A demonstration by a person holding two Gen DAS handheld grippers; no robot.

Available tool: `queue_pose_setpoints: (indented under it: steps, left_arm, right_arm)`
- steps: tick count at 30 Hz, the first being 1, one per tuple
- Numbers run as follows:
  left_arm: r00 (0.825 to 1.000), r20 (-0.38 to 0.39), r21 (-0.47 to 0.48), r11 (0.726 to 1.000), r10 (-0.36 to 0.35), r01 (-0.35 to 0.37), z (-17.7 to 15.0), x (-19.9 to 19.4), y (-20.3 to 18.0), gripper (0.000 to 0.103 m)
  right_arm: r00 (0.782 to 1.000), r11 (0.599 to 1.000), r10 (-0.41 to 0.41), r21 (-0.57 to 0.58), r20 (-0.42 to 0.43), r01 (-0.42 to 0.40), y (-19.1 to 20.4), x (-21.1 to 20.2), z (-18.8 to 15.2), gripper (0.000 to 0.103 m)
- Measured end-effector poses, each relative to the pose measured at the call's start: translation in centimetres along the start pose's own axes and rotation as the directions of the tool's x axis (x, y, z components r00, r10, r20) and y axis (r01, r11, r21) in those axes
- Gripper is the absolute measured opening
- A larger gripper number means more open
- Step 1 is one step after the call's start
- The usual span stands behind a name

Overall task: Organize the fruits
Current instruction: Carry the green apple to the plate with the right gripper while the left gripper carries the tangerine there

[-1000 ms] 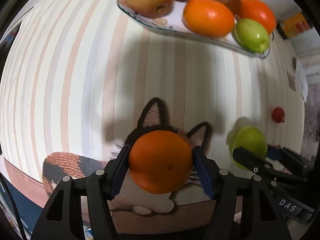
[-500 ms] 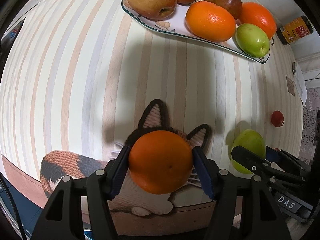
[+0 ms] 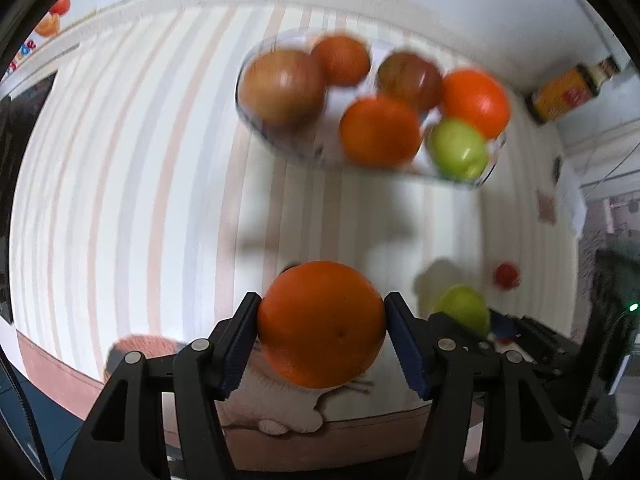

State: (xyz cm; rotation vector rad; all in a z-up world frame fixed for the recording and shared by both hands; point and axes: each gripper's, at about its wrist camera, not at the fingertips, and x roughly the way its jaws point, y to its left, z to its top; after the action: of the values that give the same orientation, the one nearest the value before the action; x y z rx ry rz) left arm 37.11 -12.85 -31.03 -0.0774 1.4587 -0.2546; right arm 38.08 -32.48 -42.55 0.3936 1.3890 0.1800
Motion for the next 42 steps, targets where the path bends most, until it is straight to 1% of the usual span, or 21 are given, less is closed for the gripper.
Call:
queue_pose_setpoints:
  steps: [3, 7, 11, 13, 14, 16, 18, 22, 24, 26, 30, 33, 35, 37, 42]
  left_arm:
    - [0.998, 0.047, -0.006, 1.000, -0.029, 0.029, 2.2, -2.5, -0.3, 0.061]
    - [0.993, 0.107, -0.007, 0.998, -0.055, 0.056, 6.1, -5.2, -0.5, 0.061]
    - [0.988, 0.147, -0.014, 0.999, -0.049, 0.052, 10.2, -6.5, -0.2, 0.061]
    - [0.987, 0.156, -0.019, 0.999, -0.035, 0.038, 12.5, -6.5, 0.2, 0.061]
    - [0.988, 0.154, -0.022, 0.999, -0.027, 0.031, 13.2, -6.1, 0.4, 0.061]
    - [0.990, 0.143, -0.026, 1.000, -0.008, 0.012, 15.1, -5.5, 1.0, 0.061]
    - [0.992, 0.125, -0.034, 0.999, 0.027, -0.023, 17.1, -4.3, 1.4, 0.061]
    - [0.994, 0.078, -0.037, 0.997, 0.076, -0.073, 19.3, -2.0, 2.3, 0.061]
    - [0.995, 0.049, -0.043, 0.995, 0.087, -0.085, 20.1, -0.7, 2.5, 0.061]
    - [0.997, 0.013, -0.052, 0.995, 0.082, -0.082, 20.8, 0.7, 2.7, 0.061]
    - [0.995, -0.033, -0.028, 0.995, 0.096, -0.097, 21.5, 2.6, 2.2, 0.061]
    - [0.992, -0.061, -0.013, 0.993, 0.114, -0.115, 21.7, 4.0, 2.0, 0.061]
    - [0.990, -0.081, -0.014, 0.993, 0.116, -0.118, 21.7, 4.7, 2.1, 0.061]
    - [0.989, -0.094, -0.010, 0.993, 0.115, -0.116, 21.5, 5.3, 2.1, 0.061]
    - [0.988, -0.102, -0.017, 0.993, 0.115, -0.117, 21.3, 5.8, 2.2, 0.062]
  right_arm:
    - [0.999, 1.000, 0.026, 0.004, 0.037, -0.026, 0.1, -1.8, 1.5, 0.057]
    - [0.993, 0.998, 0.067, 0.005, 0.096, -0.068, 0.1, -4.7, 4.8, 0.057]
    - [0.985, 0.995, 0.102, 0.000, 0.137, -0.103, 0.5, -6.8, 8.8, 0.057]
    - [0.982, 0.994, 0.111, -0.011, 0.155, -0.110, 0.6, -7.7, 11.2, 0.057]
    - [0.981, 0.994, 0.112, -0.019, 0.161, -0.111, 0.7, -8.0, 12.4, 0.057]
    - [0.982, 0.995, 0.093, -0.045, 0.167, -0.086, 1.3, -8.0, 15.1, 0.057]
    - [0.986, 0.997, 0.046, -0.076, 0.163, -0.034, 2.2, -7.1, 18.1, 0.057]
    - [0.993, 0.992, -0.030, -0.119, 0.113, 0.043, 2.7, -4.4, 23.3, 0.057]
    - [0.993, 0.986, -0.076, -0.142, 0.090, 0.088, 3.1, -2.8, 25.2, 0.057]
    - [0.992, 0.980, -0.107, -0.161, 0.066, 0.116, 3.3, -1.3, 26.0, 0.057]
    - [0.983, 0.960, -0.180, -0.213, 0.036, 0.184, 4.0, 1.2, 27.3, 0.057]
    - [0.976, 0.946, -0.216, -0.244, 0.018, 0.214, 4.0, 2.3, 27.3, 0.057]
    - [0.973, 0.937, -0.229, -0.268, 0.012, 0.224, 4.1, 2.5, 26.9, 0.057]
    - [0.974, 0.938, -0.227, -0.271, -0.003, 0.218, 4.0, 2.5, 26.7, 0.057]
    - [0.974, 0.934, -0.225, -0.292, -0.031, 0.206, 3.6, 2.8, 26.5, 0.057]
